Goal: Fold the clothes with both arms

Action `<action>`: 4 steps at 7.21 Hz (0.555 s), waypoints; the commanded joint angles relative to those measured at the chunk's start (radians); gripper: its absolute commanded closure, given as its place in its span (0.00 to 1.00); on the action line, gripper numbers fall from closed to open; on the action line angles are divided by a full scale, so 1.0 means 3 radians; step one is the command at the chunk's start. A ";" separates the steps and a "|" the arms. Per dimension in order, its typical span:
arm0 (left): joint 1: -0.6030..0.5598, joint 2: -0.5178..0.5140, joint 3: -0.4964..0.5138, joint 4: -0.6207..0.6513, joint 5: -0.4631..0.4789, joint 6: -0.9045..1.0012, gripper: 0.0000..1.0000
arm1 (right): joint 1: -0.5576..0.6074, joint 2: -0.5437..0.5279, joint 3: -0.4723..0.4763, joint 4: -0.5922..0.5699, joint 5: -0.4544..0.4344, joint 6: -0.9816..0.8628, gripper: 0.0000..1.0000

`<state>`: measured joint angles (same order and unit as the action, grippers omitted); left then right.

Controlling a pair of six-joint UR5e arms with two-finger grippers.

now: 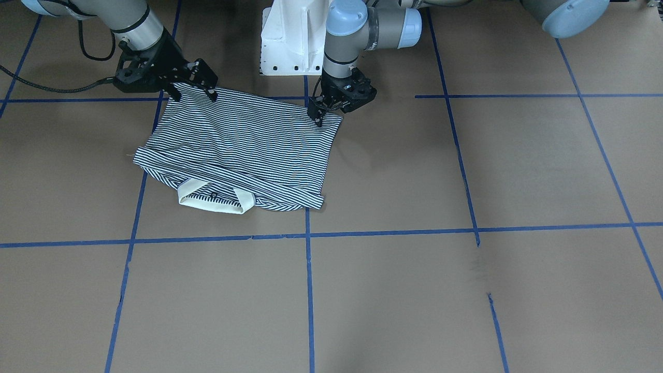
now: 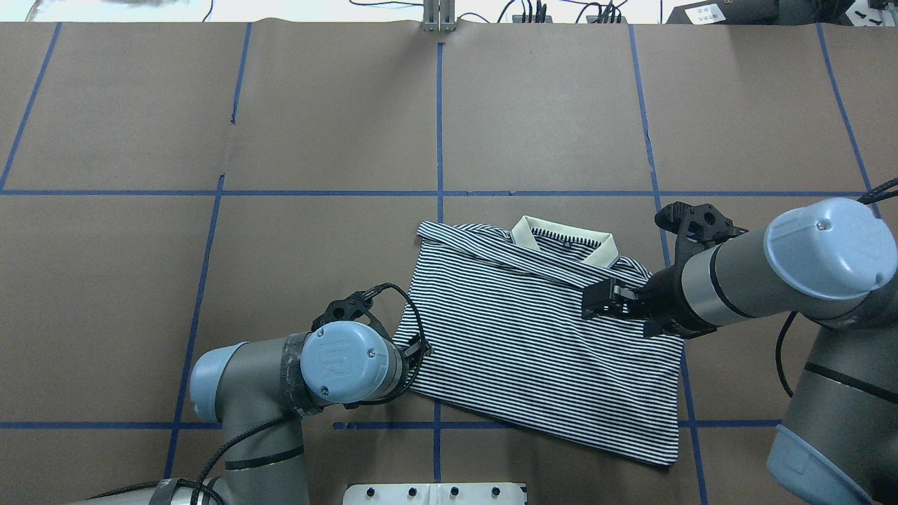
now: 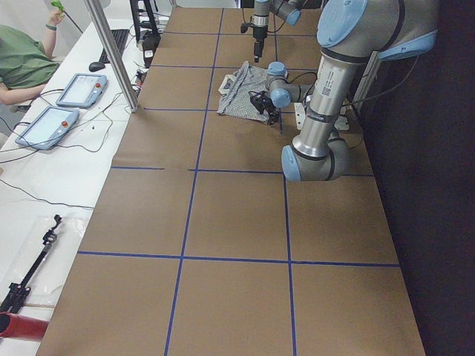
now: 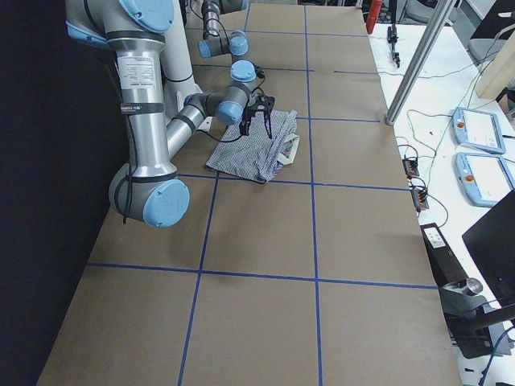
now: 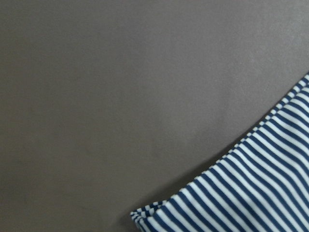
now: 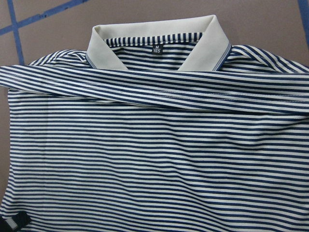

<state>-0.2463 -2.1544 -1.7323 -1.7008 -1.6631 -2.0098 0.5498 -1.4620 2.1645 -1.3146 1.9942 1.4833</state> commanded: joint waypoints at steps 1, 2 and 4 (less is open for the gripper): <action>-0.0002 0.0013 -0.0014 -0.0001 0.0021 0.0042 0.97 | 0.0003 0.0000 0.0000 0.0000 0.0000 0.0000 0.00; -0.0012 0.0013 -0.0049 0.0014 0.0006 0.0204 1.00 | 0.0003 0.0000 0.0000 0.0000 0.0000 0.0000 0.00; -0.0099 0.0023 -0.0096 0.0019 -0.0014 0.0359 1.00 | 0.0003 0.0000 0.0000 0.0000 -0.0005 0.0000 0.00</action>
<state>-0.2593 -2.1493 -1.7531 -1.6961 -1.6630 -1.9260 0.5507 -1.4619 2.1645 -1.3146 1.9938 1.4834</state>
